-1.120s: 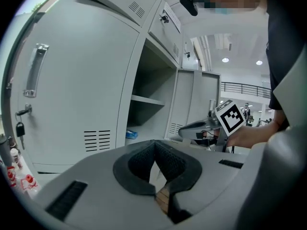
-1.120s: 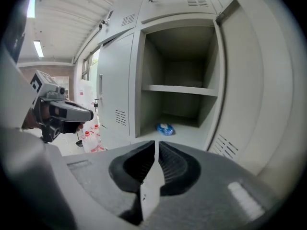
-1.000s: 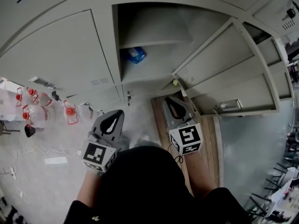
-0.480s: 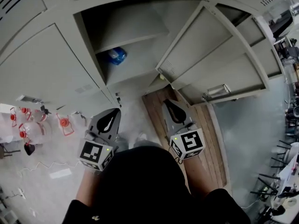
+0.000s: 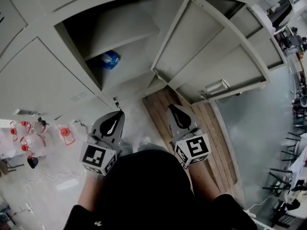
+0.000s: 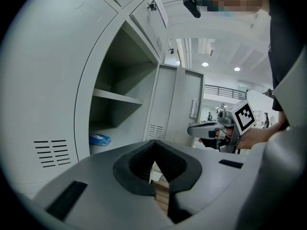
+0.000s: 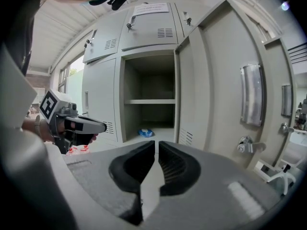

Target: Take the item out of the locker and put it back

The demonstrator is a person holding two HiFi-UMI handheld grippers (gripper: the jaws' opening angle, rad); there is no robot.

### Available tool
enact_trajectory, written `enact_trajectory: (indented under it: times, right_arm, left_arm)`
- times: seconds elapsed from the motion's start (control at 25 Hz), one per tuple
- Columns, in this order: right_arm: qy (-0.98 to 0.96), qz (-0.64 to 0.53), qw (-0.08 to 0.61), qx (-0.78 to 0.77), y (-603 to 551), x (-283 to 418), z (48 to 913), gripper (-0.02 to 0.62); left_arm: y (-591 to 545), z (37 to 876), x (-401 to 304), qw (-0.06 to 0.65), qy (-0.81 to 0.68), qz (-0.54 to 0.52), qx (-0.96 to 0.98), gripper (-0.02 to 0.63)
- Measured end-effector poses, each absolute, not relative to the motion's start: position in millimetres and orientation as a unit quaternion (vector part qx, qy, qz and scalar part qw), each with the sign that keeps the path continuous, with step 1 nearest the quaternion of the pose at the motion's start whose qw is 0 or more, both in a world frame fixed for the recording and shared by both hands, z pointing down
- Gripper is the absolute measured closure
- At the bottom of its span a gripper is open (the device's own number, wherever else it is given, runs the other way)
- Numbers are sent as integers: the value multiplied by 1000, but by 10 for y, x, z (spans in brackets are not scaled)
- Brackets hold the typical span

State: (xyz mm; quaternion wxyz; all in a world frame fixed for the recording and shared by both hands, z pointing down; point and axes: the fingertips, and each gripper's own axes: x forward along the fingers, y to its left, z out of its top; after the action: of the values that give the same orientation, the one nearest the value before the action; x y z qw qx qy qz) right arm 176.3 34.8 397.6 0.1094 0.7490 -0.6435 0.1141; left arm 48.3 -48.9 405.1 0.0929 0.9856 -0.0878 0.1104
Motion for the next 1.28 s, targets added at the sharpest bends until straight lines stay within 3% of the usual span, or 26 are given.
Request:
enact_trajectory:
  times: [1.28]
  right_arm:
    - [-643, 114, 116, 749, 471, 1751, 3995, 577]
  left_arm:
    - [-370, 3993, 516, 81, -79, 112, 987, 597]
